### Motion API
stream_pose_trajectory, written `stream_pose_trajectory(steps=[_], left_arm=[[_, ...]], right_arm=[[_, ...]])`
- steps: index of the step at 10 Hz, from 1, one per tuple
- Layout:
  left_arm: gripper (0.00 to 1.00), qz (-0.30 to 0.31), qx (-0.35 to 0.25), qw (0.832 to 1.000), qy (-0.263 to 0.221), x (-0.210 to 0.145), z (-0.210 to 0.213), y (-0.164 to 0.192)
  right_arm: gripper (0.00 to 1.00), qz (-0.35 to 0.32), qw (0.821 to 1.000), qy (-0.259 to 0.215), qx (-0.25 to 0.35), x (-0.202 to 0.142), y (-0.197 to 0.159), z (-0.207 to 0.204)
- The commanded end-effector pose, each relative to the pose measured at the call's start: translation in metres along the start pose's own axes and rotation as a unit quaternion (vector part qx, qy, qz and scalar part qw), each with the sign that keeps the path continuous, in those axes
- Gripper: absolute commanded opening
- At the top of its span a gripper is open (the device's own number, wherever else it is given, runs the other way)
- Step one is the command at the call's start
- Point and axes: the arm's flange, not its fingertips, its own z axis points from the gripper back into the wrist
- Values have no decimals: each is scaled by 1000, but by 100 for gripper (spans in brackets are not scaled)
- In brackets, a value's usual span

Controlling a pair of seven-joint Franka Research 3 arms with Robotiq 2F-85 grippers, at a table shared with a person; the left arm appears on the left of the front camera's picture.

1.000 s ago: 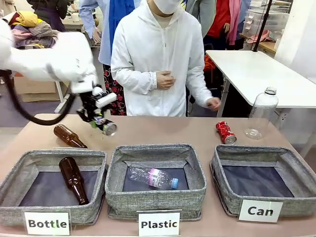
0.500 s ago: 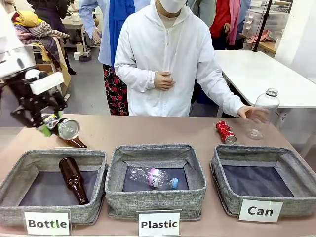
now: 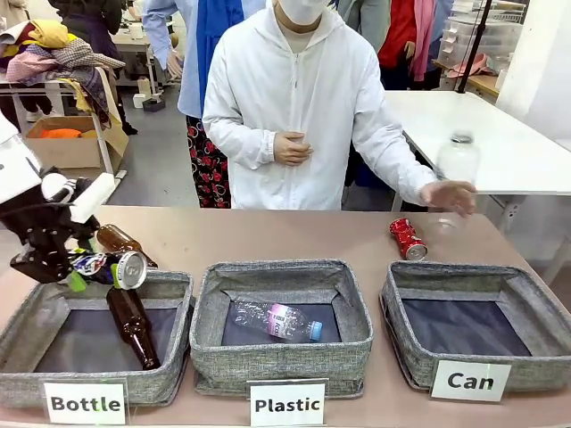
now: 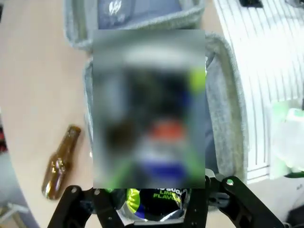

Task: Sort the can waste into the basket.
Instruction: Pick up the can waste from the table and place it in the right Fabric basket.

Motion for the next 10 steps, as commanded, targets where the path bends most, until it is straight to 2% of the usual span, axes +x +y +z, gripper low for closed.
stream_pose_trajectory(steps=[1,2,3,4,5,6,7,8,9,10], left_arm=[[8,-30,-12,999,-26,7,0,3],[8,-30,-12,999,-26,7,0,3],[50,-1,-1,1000,0,-1,1,0],[50,10,-45,997,-59,9,-7,38],[50,76,-32,996,-40,29,-12,49],[50,69,-29,996,-41,39,-4,40],[50,53,-27,996,-72,22,21,25],[50,44,-19,993,-109,-13,42,2],[50,54,1,985,-162,-54,51,-34],[50,59,30,980,-187,-82,56,-65]], right_arm=[[100,4,1000,-6,11,1,0,-1],[100,4,1000,-6,11,1,0,-1],[100,4,1000,-6,11,1,0,-1],[100,4,1000,-6,11,1,0,-1],[100,4,1000,-6,11,1,0,-1],[100,4,1000,-6,11,1,0,-1],[100,4,1000,-6,11,1,0,-1],[100,4,1000,-6,11,1,0,-1],[100,4,1000,-6,11,1,0,-1],[100,4,1000,-6,11,1,0,-1]])
